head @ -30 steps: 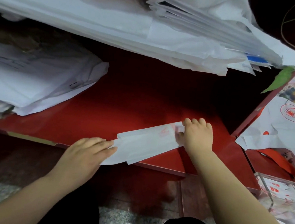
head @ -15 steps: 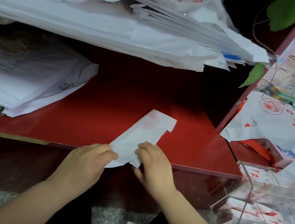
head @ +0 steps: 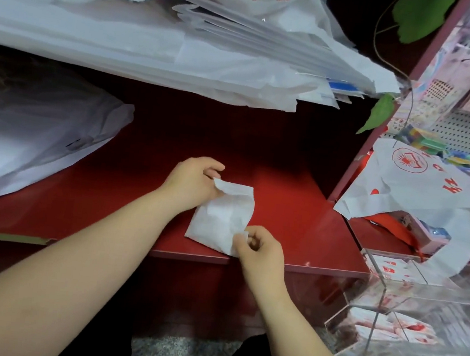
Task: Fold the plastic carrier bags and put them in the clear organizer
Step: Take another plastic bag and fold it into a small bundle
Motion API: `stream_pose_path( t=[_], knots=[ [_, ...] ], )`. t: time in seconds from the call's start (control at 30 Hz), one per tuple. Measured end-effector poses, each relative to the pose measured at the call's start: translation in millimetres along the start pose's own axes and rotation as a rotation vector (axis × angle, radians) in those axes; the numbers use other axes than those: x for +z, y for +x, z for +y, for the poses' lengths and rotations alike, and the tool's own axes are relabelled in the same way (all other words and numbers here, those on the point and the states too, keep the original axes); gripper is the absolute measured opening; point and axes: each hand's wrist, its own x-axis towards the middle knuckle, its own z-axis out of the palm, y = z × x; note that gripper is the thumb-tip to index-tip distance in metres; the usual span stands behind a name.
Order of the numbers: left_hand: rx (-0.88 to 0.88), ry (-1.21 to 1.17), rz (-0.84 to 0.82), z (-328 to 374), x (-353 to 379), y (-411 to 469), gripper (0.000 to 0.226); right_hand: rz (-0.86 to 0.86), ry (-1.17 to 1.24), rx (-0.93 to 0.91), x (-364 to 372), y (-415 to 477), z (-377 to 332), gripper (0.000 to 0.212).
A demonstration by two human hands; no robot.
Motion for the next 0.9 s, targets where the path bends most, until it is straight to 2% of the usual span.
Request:
stream_pose_path(
  t=[0.1,0.17,0.23,0.3,0.4,0.47,0.53,0.67,0.8,0.9],
  knots=[
    [-0.103,0.057,0.042,-17,13,11,0.069,0.038,-0.001,0.089,-1,12,-3,0.023],
    [-0.127,0.042,0.171,-23,11,2,0.061,0.036,-0.022,0.121,-2,18,-2,0.015],
    [-0.082,0.087,0.298,-28,8,-17,0.045,0.032,-0.043,0.134,-2,21,-2,0.019],
    [0.000,0.145,0.348,-33,9,-41,0.033,0.024,-0.080,0.128,-2,20,-2,0.022],
    [0.230,0.317,0.327,-43,19,-68,0.033,0.010,-0.159,0.101,-1,22,-5,0.027],
    [0.436,0.453,0.214,-49,28,-73,0.041,0.001,-0.228,0.077,0,25,-6,0.030],
    [0.549,0.553,0.104,-55,34,-75,0.043,-0.014,-0.276,0.065,0,26,-8,0.031],
    [0.610,0.696,0.036,-68,40,-82,0.046,-0.028,-0.332,0.041,-1,27,-8,0.032],
    [0.651,0.631,0.127,-82,36,-83,0.038,0.031,-0.379,0.000,4,26,-8,0.031],
    [0.645,0.565,0.179,-87,37,-84,0.059,0.027,-0.462,-0.106,4,21,-5,0.037]
  ],
)
